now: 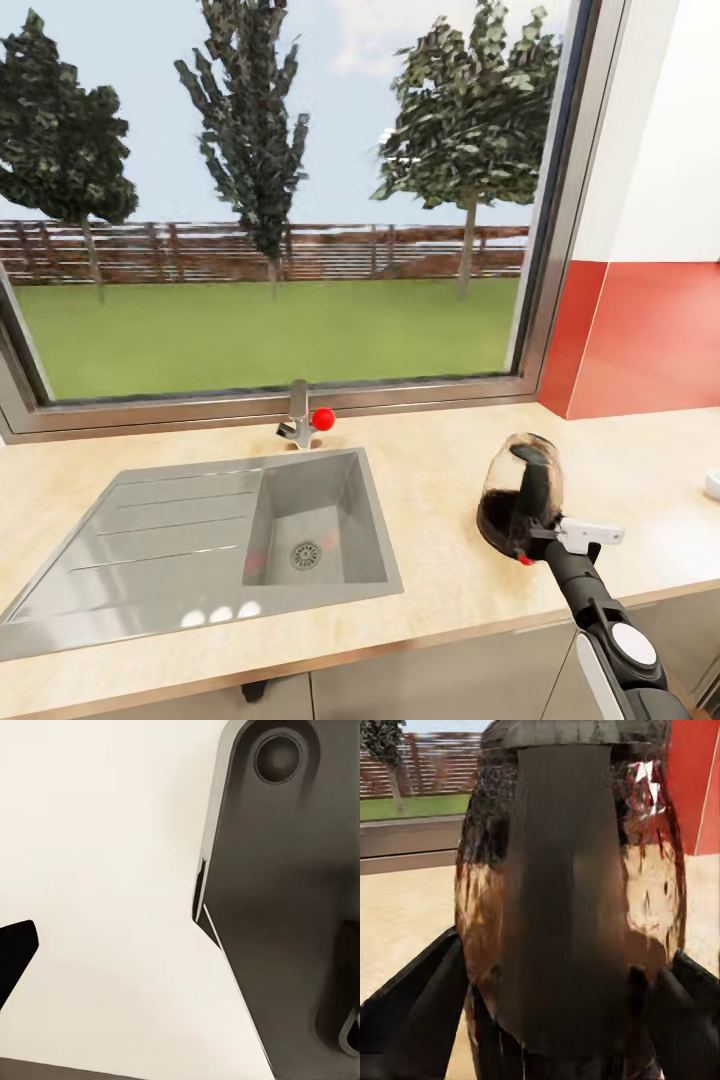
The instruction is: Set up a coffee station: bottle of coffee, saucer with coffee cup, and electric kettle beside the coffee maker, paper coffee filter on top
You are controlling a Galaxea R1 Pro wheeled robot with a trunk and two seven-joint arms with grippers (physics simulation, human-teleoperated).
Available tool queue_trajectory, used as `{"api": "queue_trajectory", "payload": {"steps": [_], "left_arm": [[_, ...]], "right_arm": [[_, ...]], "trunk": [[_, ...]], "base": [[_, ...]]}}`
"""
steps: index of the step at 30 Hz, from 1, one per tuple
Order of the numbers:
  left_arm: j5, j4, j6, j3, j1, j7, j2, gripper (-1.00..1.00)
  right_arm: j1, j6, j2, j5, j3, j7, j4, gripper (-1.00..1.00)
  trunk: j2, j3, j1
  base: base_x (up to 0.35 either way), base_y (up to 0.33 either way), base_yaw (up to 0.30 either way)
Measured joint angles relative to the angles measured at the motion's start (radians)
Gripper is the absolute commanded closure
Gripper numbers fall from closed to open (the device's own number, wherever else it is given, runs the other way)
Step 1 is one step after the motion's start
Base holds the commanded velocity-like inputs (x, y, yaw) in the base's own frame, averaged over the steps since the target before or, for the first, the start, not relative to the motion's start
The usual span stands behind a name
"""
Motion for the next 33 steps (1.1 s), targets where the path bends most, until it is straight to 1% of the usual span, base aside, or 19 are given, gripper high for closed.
{"api": "queue_trajectory", "payload": {"steps": [33], "left_arm": [[0.0,0.0,0.0,0.0,0.006,0.0,0.006,-1.0]], "right_arm": [[0.0,0.001,0.0,-0.001,0.002,0.001,-0.002,1.0]], "trunk": [[0.0,0.0,0.0]], "base": [[0.0,0.0,0.0]]}}
